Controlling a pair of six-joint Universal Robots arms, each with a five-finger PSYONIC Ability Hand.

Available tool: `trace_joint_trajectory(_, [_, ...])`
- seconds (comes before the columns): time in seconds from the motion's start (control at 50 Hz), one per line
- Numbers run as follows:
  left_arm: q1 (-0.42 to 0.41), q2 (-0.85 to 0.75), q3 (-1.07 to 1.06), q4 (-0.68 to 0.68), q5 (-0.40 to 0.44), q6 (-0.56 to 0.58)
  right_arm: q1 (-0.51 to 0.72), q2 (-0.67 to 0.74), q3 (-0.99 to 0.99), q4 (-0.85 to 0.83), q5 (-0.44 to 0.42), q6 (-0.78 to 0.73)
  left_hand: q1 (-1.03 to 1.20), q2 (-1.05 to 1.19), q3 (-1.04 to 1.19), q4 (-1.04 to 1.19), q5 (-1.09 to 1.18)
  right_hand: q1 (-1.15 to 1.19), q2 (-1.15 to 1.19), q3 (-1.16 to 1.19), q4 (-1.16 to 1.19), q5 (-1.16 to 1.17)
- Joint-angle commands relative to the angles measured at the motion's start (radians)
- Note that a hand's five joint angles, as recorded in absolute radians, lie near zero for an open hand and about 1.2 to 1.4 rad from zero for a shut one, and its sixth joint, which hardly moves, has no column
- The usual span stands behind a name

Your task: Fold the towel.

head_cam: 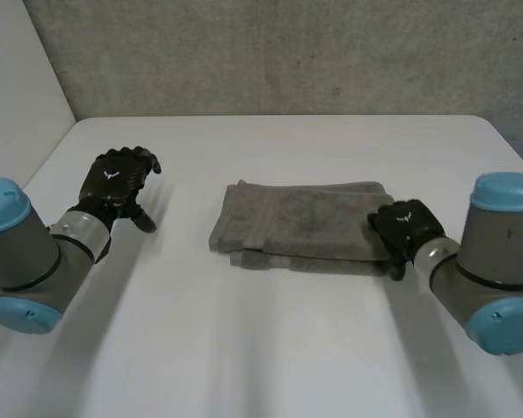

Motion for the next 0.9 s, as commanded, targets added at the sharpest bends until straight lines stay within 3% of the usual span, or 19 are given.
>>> trace_joint_trajectory(0.02, [-0.005, -0.005, -0.002, 0.000, -0.001, 0.000, -0.039, 0.038, 0.021, -0.070, -0.019, -0.009, -0.065, -0.054, -0.067, -0.064, -0.025, 0.604, 0.599, 0.609, 0.610, 0.596])
trace_joint_trajectory(0.04, [-0.005, -0.005, -0.002, 0.000, -0.001, 0.000, -0.047, 0.035, 0.011, -0.072, -0.019, -0.010, -0.065, -0.054, -0.067, -0.064, -0.025, 0.822, 0.817, 0.827, 0.827, 0.814])
trace_joint_trajectory(0.08, [-0.006, -0.002, -0.011, 0.001, -0.001, 0.000, -0.052, 0.024, 0.002, -0.073, -0.021, -0.012, -0.065, -0.054, -0.067, -0.064, -0.025, 0.963, 0.957, 0.967, 0.968, 0.954])
trace_joint_trajectory(0.22, [-0.009, 0.006, -0.012, 0.008, -0.001, 0.000, -0.016, -0.045, -0.110, -0.069, -0.021, 0.000, -0.065, -0.054, -0.067, -0.064, -0.025, 0.964, 0.959, 0.969, 0.969, 0.956])
trace_joint_trajectory(0.32, [-0.011, 0.012, -0.012, 0.008, -0.002, 0.000, 0.139, -0.029, -0.277, -0.009, -0.021, -0.003, -0.068, -0.057, -0.070, -0.067, -0.028, 0.964, 0.959, 0.969, 0.969, 0.956])
trace_joint_trajectory(0.42, [-0.011, 0.023, -0.012, 0.008, -0.005, -0.002, 0.351, 0.134, -0.511, 0.118, -0.022, -0.013, -0.068, -0.057, -0.070, -0.067, -0.028, 0.964, 0.959, 0.969, 0.969, 0.956])
trace_joint_trajectory(0.54, [-0.011, 0.039, -0.022, 0.011, -0.004, -0.002, 0.465, 0.279, -0.621, 0.152, -0.015, -0.013, -0.071, -0.060, -0.073, -0.070, -0.031, 0.964, 0.959, 0.969, 0.969, 0.956])
trace_joint_trajectory(0.56, [-0.009, 0.039, -0.023, 0.011, -0.004, -0.002, 0.484, 0.312, -0.634, 0.157, -0.009, -0.013, -0.073, -0.063, -0.076, -0.073, -0.034, 0.628, 0.622, 0.633, 0.633, 0.620])
trace_joint_trajectory(0.58, [-0.009, 0.039, -0.023, 0.011, -0.004, -0.002, 0.491, 0.331, -0.638, 0.157, 0.004, -0.010, -0.073, -0.063, -0.076, -0.073, -0.034, 0.014, 0.009, 0.019, 0.019, 0.006])
trace_joint_trajectory(0.6, [-0.009, 0.041, -0.023, 0.011, -0.002, -0.002, 0.491, 0.331, -0.638, 0.157, 0.004, -0.010, -0.073, -0.063, -0.076, -0.073, -0.034, 0.008, 0.003, 0.013, 0.013, 0.000])
trace_joint_trajectory(0.62, [-0.009, 0.041, -0.023, 0.011, -0.002, -0.002, 0.493, 0.331, -0.628, 0.157, 0.028, -0.010, -0.076, -0.066, -0.079, -0.076, -0.037, -0.258, -0.263, -0.253, -0.252, -0.266])
trace_joint_trajectory(0.68, [-0.011, 0.047, -0.016, 0.011, -0.001, -0.003, 0.482, 0.307, -0.601, 0.158, 0.076, -0.001, -0.076, -0.066, -0.079, -0.076, -0.037, -0.258, -0.263, -0.253, -0.252, -0.266])
trace_joint_trajectory(0.8, [-0.018, 0.055, 0.024, 0.011, 0.003, -0.014, 0.442, 0.187, -0.515, 0.154, 0.093, 0.002, -0.073, -0.063, -0.076, -0.073, -0.034, -0.258, -0.263, -0.253, -0.252, -0.266])
trace_joint_trajectory(0.9, [-0.084, 0.038, 0.132, -0.006, 0.001, -0.017, 0.367, 0.032, -0.386, 0.141, 0.093, 0.066, -0.056, -0.046, -0.058, -0.055, -0.016, -0.258, -0.263, -0.253, -0.252, -0.266])
